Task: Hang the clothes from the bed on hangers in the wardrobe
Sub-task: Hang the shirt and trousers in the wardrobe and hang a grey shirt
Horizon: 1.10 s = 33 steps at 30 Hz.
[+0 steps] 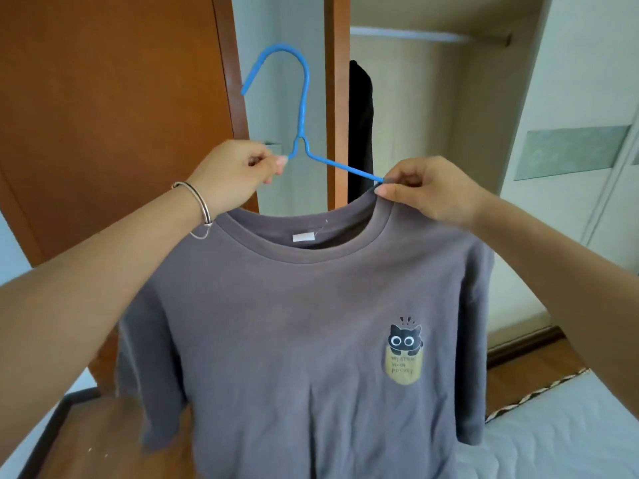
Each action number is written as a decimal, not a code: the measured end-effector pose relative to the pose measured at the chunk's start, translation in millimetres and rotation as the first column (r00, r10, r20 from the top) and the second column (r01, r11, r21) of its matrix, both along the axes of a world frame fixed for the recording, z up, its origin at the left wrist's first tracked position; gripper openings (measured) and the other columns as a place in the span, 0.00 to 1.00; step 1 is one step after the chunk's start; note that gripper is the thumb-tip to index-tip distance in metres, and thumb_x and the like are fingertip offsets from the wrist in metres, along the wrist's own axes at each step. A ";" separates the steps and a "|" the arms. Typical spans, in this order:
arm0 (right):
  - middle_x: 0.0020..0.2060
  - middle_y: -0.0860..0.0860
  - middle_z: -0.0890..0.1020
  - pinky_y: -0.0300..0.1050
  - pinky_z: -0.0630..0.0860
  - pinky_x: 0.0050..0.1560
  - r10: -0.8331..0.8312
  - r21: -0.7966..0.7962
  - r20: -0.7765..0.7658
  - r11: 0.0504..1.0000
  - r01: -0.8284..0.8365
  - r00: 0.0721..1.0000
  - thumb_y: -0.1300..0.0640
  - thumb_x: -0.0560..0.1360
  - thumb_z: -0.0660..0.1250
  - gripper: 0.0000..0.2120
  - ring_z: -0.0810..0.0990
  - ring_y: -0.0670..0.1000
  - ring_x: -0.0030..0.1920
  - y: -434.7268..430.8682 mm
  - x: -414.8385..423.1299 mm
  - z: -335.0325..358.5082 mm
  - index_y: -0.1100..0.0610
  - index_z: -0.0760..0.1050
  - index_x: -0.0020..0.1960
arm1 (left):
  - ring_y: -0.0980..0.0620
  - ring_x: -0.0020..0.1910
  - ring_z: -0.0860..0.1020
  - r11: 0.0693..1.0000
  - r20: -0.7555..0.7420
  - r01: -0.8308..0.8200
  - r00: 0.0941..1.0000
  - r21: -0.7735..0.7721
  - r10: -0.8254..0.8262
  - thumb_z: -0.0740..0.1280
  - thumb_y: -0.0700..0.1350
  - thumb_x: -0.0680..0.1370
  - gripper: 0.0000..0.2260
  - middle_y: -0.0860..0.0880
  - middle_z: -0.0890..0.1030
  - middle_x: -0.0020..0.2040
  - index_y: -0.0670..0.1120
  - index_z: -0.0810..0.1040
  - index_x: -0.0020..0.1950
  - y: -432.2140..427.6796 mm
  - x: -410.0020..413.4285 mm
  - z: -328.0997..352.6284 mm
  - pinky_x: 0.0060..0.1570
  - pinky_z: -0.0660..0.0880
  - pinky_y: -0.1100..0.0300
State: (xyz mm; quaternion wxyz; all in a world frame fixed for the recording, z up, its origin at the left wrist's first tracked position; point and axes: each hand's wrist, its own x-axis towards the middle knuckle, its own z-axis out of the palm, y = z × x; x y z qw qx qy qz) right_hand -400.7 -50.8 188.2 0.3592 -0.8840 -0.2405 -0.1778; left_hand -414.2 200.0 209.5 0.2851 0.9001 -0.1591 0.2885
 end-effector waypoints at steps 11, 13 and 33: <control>0.17 0.43 0.74 0.26 0.63 0.25 -0.270 0.086 0.040 0.960 0.266 0.962 0.51 0.76 0.65 0.15 0.68 0.41 0.20 28.4 87.1 25.1 0.48 0.74 0.30 | 0.59 0.32 0.71 0.896 0.109 0.444 0.891 -0.006 -0.441 0.62 0.47 0.78 0.11 0.51 0.77 0.36 0.41 0.79 0.47 -50.4 152.5 -4.0 0.33 0.66 0.75; 0.18 0.45 0.71 0.26 0.61 0.23 -0.365 0.160 0.035 0.921 0.355 0.931 0.51 0.75 0.66 0.16 0.65 0.41 0.19 10.5 101.6 20.0 0.47 0.73 0.28 | 0.60 0.36 0.73 0.863 0.145 0.504 0.854 -0.001 -0.499 0.64 0.46 0.77 0.10 0.50 0.78 0.42 0.41 0.78 0.53 -55.7 181.9 -7.4 0.38 0.66 0.78; 0.28 0.47 0.78 0.36 0.67 0.33 -0.736 0.122 0.102 0.677 0.726 0.669 0.50 0.78 0.59 0.12 0.68 0.45 0.26 -170.5 242.8 32.6 0.53 0.78 0.43 | 0.53 0.45 0.77 0.647 -0.022 0.759 0.650 0.078 -0.760 0.63 0.52 0.76 0.10 0.55 0.78 0.44 0.49 0.78 0.52 -246.2 401.3 -15.1 0.48 0.74 0.61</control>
